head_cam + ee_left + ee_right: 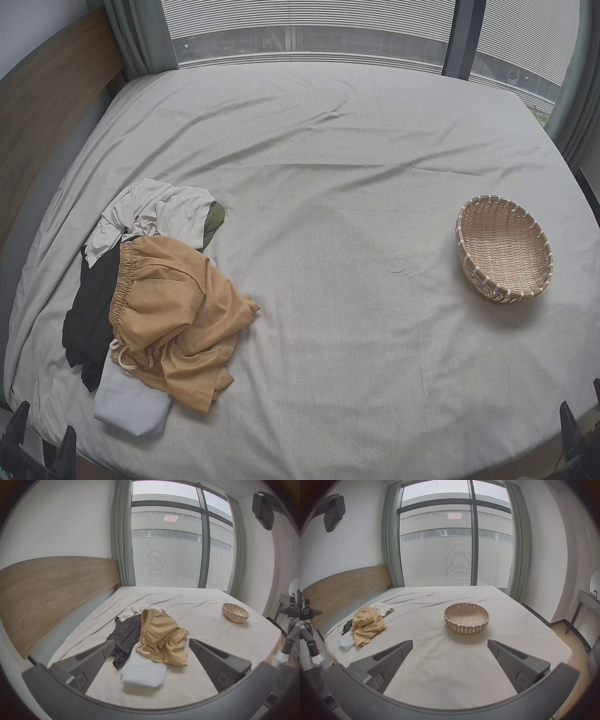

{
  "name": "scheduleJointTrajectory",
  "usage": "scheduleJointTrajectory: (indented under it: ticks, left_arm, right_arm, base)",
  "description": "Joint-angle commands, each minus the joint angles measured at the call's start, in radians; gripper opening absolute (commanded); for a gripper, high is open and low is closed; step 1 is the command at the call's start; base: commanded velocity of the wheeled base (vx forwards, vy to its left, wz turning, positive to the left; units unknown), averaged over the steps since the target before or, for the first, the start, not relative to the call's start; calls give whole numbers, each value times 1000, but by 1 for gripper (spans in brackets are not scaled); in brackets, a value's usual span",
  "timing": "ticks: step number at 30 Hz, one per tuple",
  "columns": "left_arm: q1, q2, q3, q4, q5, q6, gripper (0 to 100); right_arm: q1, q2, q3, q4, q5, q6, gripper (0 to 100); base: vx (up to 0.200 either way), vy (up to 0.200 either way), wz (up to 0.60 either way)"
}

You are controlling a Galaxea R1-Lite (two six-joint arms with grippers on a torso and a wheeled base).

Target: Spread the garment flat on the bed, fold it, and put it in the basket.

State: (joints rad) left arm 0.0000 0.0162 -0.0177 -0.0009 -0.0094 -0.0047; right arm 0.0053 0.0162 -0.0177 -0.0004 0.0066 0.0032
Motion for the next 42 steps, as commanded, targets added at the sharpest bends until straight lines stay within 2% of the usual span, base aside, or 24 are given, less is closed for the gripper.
scheduleJointTrajectory:
  ticks: [1, 13, 15, 18, 20, 22, 23, 26, 33, 35, 42]
  left_arm:
    - [0, -10, 16, 1, -1, 0, 100]
    - [0, -10, 16, -4, -14, 20, 100]
    - [-3, 11, -56, -24, -31, 20, 100]
    - [-32, 133, -249, -11, -35, 20, 100]
    - [-35, 153, -260, -11, -38, 22, 100]
    - [-57, 240, -269, -16, -80, 12, 100]
    - [-83, 280, -269, -18, -106, -17, 100]
    - [-146, 364, -291, -34, -121, -144, 100]
    - [-227, 533, -343, -48, -144, -270, 100]
    - [-256, 597, -354, -56, -159, -357, 100]
    - [-298, 717, -334, -73, -202, -448, 100]
  right_arm:
    - [-1, -13, 18, -1, 0, 0, 100]
    - [-1, -13, 18, 0, 0, 3, 100]
    - [-1, -13, 18, 0, 0, 3, 100]
    - [-1, -13, 18, 0, 0, 1, 100]
    - [-1, -13, 18, 0, 0, 1, 100]
    - [1, -13, 18, 0, 0, 4, 100]
    - [1, -15, 18, 0, 0, 8, 100]
    - [1, -15, 18, -1, 0, 9, 100]
    - [-1, -13, 18, 0, 0, 6, 100]
    - [-1, -13, 18, 0, 0, 6, 100]
    - [-1, -13, 18, 0, 1, 4, 100]
  base:
    - [0, 0, 0]
    - [0, 0, 0]
    - [0, 0, 0]
    - [0, 0, 0]
    - [0, 0, 0]
    - [0, 0, 0]
    - [0, 0, 0]
    - [0, 0, 0]
    - [0, 0, 0]
    - [0, 0, 0]
    - [0, 0, 0]
